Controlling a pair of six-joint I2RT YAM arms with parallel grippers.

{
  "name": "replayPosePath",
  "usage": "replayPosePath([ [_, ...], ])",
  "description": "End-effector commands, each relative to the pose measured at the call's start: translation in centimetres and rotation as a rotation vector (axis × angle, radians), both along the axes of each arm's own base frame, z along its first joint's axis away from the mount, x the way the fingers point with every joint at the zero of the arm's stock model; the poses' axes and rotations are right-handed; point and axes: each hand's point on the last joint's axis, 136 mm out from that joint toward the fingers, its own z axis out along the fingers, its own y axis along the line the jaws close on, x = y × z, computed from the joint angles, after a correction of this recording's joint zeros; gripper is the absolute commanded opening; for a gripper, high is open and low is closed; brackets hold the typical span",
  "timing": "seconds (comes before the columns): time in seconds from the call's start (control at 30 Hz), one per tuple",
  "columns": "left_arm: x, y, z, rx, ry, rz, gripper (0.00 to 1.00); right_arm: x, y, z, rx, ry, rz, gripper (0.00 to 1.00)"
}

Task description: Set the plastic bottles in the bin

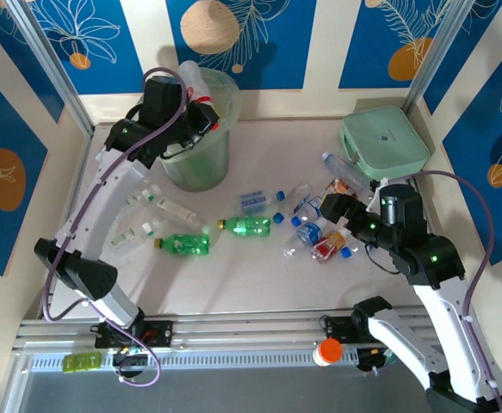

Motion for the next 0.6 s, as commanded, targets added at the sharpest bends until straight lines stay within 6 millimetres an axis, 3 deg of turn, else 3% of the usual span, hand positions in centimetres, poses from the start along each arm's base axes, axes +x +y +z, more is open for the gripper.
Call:
replayPosePath([
  [0.0, 0.1, 1.1, -0.9, -0.116, 0.153, 0.145, 0.09, 0.1, -0.8, -2.6, -0.011, 0.117, -0.080, 0.99],
  [0.23, 1.9, 2.9, -2.5, -0.251, 0.317, 0.327, 0.14, 0.2, -1.9, -4.2, -0.023, 0.220, -0.190, 0.99],
  [0.37, 4.0, 2.0, -3.2, -0.365, 0.362, 0.350, 0.17, 0.2, -2.9, -4.0, -0.032, 0.231, -0.249, 0.99],
  [0.57, 8.0, 0.5, -4.3, -0.476, 0.406, 0.330, 0.32, 0.2, -3.1, -4.3, -0.021, 0.244, -0.271, 0.99],
])
